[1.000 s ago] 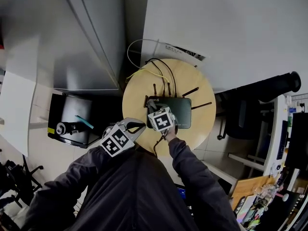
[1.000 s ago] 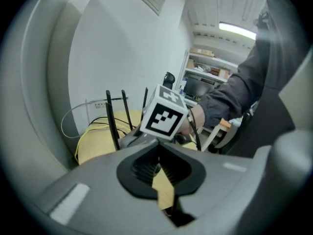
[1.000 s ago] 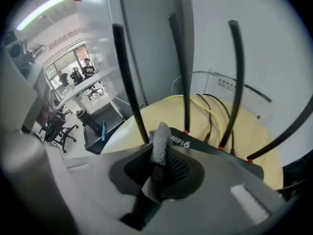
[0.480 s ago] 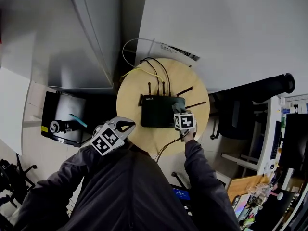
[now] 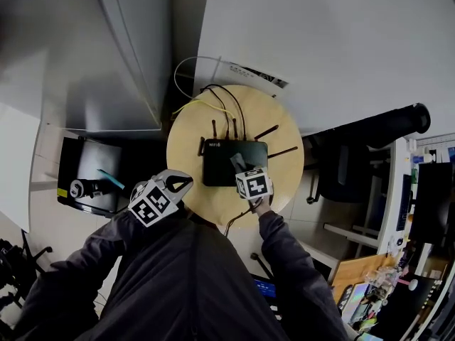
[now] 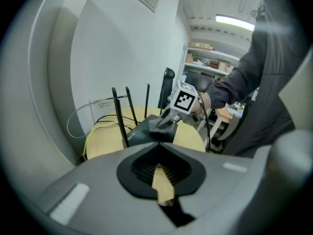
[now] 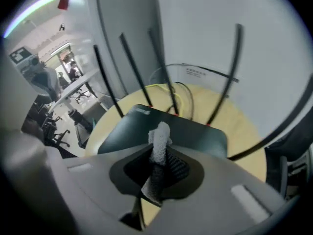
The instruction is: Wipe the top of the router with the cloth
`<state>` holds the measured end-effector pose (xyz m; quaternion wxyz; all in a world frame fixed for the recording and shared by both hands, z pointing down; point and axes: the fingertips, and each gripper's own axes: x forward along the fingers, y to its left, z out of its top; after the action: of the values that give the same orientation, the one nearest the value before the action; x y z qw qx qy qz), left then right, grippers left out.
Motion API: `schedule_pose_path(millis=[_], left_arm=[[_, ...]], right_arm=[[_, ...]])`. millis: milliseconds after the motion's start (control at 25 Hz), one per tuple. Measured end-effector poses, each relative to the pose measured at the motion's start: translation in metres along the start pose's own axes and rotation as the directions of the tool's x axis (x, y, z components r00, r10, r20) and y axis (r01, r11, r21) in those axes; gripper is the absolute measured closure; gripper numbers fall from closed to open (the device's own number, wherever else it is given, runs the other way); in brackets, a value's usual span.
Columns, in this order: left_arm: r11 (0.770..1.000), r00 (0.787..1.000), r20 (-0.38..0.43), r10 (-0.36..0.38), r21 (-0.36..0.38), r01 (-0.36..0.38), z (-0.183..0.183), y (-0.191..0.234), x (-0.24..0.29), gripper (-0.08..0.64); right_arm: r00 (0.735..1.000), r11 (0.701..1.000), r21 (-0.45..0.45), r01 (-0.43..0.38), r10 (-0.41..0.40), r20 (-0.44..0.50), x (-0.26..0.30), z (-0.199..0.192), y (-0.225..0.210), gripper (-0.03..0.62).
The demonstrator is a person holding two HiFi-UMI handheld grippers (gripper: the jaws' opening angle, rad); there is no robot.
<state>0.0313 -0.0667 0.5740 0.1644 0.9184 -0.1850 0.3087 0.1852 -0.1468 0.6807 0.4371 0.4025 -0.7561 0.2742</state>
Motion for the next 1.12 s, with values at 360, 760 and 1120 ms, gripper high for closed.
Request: schedule_pose_path(millis=[360, 760, 1120], left_arm=[[1.000, 1.000, 0.005, -0.003, -0.018, 0.003, -0.001, -0.010, 0.000, 0.560], [1.000, 1.000, 0.007, -0.019, -0.003, 0.019, -0.001, -0.013, 0.001, 0.560], [1.000, 1.000, -0.001, -0.025, 0.012, 0.026, -0.003, -0.014, 0.002, 0.560]], right_arm=[[0.985, 0.985, -0.033, -0.172, 0.170, -0.036, 0.037, 0.015, 0.117, 0.555], [0.996, 0.974, 0.211, 0.081, -0.072, -0.050, -0.015, -0.063, -0.057, 0.554], [0.977, 0.926, 0.333, 0.177, -0.206, 0.054, -0.066, -0.062, -0.109, 0.555]])
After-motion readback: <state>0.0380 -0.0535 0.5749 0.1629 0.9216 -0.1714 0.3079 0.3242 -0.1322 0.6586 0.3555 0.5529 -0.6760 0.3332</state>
